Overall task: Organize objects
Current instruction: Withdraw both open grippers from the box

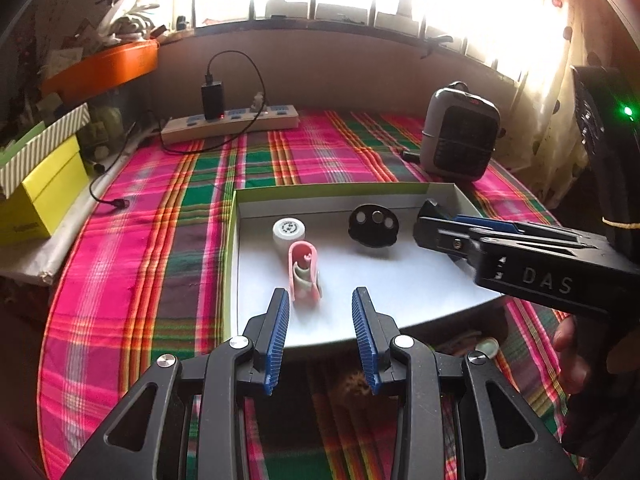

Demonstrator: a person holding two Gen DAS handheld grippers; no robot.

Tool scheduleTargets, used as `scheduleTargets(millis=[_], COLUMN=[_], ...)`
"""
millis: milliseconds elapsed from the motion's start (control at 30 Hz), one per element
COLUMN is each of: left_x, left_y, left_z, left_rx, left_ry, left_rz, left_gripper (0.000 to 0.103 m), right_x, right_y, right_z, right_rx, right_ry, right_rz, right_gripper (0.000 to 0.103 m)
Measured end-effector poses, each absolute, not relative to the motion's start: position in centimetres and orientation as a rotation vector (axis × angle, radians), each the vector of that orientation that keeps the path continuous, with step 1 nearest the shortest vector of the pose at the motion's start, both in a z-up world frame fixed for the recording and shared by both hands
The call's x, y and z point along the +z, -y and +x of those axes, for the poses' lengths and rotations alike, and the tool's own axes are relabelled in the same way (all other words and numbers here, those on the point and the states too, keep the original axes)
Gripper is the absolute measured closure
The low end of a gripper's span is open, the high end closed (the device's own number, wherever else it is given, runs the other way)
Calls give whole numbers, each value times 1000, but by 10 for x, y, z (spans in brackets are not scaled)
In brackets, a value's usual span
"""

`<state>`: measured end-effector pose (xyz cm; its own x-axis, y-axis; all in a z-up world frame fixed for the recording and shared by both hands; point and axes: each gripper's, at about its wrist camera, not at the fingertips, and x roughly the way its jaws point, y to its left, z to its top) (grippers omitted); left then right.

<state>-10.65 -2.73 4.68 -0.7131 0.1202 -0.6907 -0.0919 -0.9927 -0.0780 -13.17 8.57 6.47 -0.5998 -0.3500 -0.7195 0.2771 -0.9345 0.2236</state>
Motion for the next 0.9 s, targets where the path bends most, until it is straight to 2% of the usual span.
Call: scheduleTargets(millis=[600, 900], left_x=[35, 23], left_y=[42, 36], left_z=[-70, -70], left_rx=[2734, 2688], left_ry=[183, 142], left_rz=[-1117, -1153], left_gripper=[68, 66], right_x=[60, 47], right_y=[-111, -118], right_z=[-67, -38], right_rx=[-2662, -2672], right_ry=[90, 74], right_rz=[1109, 1125], right_gripper=[56, 52])
